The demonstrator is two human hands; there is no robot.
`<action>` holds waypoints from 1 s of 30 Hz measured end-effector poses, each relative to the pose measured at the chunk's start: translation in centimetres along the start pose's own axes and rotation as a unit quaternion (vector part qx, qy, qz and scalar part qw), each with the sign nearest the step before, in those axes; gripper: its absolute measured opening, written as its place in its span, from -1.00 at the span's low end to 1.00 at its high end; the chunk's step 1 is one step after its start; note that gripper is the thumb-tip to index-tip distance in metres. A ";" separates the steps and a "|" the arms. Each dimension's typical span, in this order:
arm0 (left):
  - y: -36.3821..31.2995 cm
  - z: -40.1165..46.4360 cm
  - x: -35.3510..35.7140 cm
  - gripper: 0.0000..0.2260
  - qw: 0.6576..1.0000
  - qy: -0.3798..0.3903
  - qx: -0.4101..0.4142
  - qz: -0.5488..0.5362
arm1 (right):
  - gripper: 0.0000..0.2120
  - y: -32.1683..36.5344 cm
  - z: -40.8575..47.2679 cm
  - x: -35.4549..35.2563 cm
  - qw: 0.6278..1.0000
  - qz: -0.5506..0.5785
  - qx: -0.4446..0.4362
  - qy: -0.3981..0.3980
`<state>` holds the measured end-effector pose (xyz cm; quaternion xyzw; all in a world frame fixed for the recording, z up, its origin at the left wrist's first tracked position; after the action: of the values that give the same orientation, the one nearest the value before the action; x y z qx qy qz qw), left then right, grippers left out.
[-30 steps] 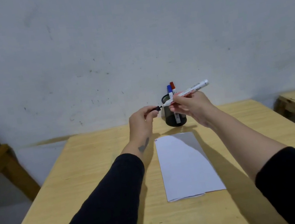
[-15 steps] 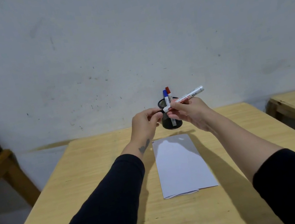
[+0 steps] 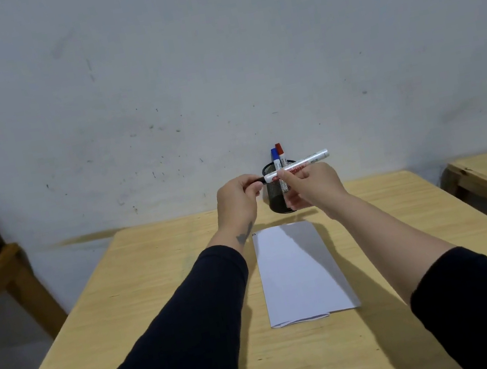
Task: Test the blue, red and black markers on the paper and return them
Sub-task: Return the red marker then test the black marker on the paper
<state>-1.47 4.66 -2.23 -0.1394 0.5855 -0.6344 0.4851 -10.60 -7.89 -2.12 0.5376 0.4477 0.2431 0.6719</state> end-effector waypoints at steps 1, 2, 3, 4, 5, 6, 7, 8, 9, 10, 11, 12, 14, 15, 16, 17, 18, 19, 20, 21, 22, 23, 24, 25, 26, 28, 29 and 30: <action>-0.2 0.3 -0.1 -0.86 1.000 -0.003 -0.004 0.007 | -0.66 0.7 -0.1 -0.3 0.991 -0.124 -0.015 -0.050; -0.4 0.6 -0.2 -0.86 1.000 -0.005 -0.006 0.013 | -0.70 1.7 -0.4 -0.4 0.961 -0.248 -0.050 -0.108; -0.7 0.9 -0.2 -0.86 1.000 -0.003 -0.004 0.020 | -0.80 2.8 -0.7 -0.3 0.917 -0.345 -0.113 -0.164; -1.0 1.1 -0.1 -0.86 1.000 0.003 0.001 0.025 | -0.89 3.6 -1.0 -0.1 0.871 -0.411 -0.180 -0.203; -1.3 1.4 0.1 -0.86 1.000 0.010 0.006 0.029 | -0.88 3.9 -0.8 0.1 0.832 -0.453 -0.226 -0.225; -1.6 1.6 0.3 -0.86 0.999 0.015 0.011 0.030 | -0.86 3.8 -0.3 0.1 0.812 -0.471 -0.251 -0.236; -2.0 1.9 0.5 -0.86 0.999 0.019 0.016 0.029 | -0.86 3.7 0.2 -0.1 0.809 -0.469 -0.260 -0.242; -2.2 2.1 0.6 -0.86 0.999 0.018 0.021 0.028 | -0.87 3.5 0.7 -0.3 0.810 -0.463 -0.262 -0.246; -2.4 2.4 0.7 -0.85 0.999 0.014 0.026 0.025 | -0.89 3.5 1.0 -0.5 0.811 -0.459 -0.263 -0.250; -2.3 2.6 0.8 -0.80 0.999 0.010 0.026 0.024 | -0.91 3.7 1.3 -0.9 0.811 -0.455 -0.264 -0.255; -2.2 2.9 0.9 -0.70 0.999 0.010 0.021 0.025 | -0.91 3.7 1.6 -1.3 0.819 -0.445 -0.258 -0.254; -1.8 3.2 1.2 -0.57 0.999 0.016 0.012 0.025 | -0.90 3.8 2.1 -1.7 0.839 -0.422 -0.243 -0.244; -0.7 3.9 2.1 -0.42 0.998 0.033 -0.011 0.050 | -0.86 3.8 3.5 -3.0 0.900 -0.319 -0.199 -0.219; 0.0 4.2 2.6 -0.38 0.997 0.040 -0.023 0.070 | -0.85 3.9 4.1 -3.8 0.930 -0.243 -0.173 -0.214; 0.6 4.4 3.1 -0.33 0.995 0.048 -0.037 0.082 | -0.84 4.0 4.8 -4.6 0.950 -0.167 -0.151 -0.215; 1.2 4.6 3.7 -0.28 0.993 0.057 -0.048 0.086 | -0.83 4.1 5.6 -5.2 0.960 -0.116 -0.133 -0.218; 1.6 4.8 4.2 -0.25 0.992 0.065 -0.054 0.089 | -0.82 4.1 6.4 -5.6 0.965 -0.088 -0.116 -0.218; 2.0 5.1 4.7 -0.24 0.992 0.069 -0.052 0.094 | -0.82 4.0 7.2 -5.8 0.969 -0.069 -0.102 -0.214; 2.3 5.4 5.1 -0.26 0.991 0.072 -0.047 0.099 | -0.83 3.9 8.1 -5.8 0.973 -0.046 -0.094 -0.206; 2.5 5.9 5.6 -0.29 0.991 0.074 -0.045 0.100 | -0.83 3.7 8.9 -5.7 0.977 -0.022 -0.087 -0.194; 2.8 6.3 6.0 -0.30 0.991 0.073 -0.045 0.100 | -0.84 3.4 9.7 -5.4 0.980 -0.007 -0.080 -0.181; 3.0 6.7 6.3 -0.29 0.992 0.070 -0.045 0.097 | -0.83 3.2 10.4 -5.1 0.983 -0.006 -0.071 -0.170; 3.4 7.2 6.5 -0.27 0.992 0.066 -0.048 0.093 | -0.83 2.8 10.9 -4.9 0.985 -0.018 -0.063 -0.162; 3.8 7.7 6.8 -0.27 0.993 0.060 -0.048 0.090 | -0.82 2.5 11.4 -4.6 0.985 -0.036 -0.057 -0.156; 4.3 8.2 7.0 -0.28 0.993 0.057 -0.047 0.090 | -0.80 2.0 11.8 -4.5 0.985 -0.058 -0.053 -0.154; 5.1 8.9 7.5 -0.40 0.995 0.049 -0.043 0.079 | -0.78 1.2 12.3 -4.0 0.981 -0.113 -0.033 -0.154; 5.5 9.1 7.6 -0.46 0.996 0.046 -0.038 0.067 | -0.78 0.7 12.6 -3.7 0.979 -0.137 -0.018 -0.150; 5.8 9.3 7.8 -0.47 0.997 0.044 -0.035 0.054 | -0.80 0.1 12.9 -3.5 0.976 -0.156 -0.001 -0.148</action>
<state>4.28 -6.14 -7.83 -0.0958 0.6347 -0.5922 0.4871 -1.16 -17.18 -0.51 0.4902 0.4212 0.0530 0.7612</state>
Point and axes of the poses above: each hand's wrist, its own z-axis towards the middle knuckle, its own x-axis out of the palm, y = z × x, the point moved 5 cm from there along z, towards the middle knuckle, and after that the axes turned 13 degrees about y, right-handed, at the moved point
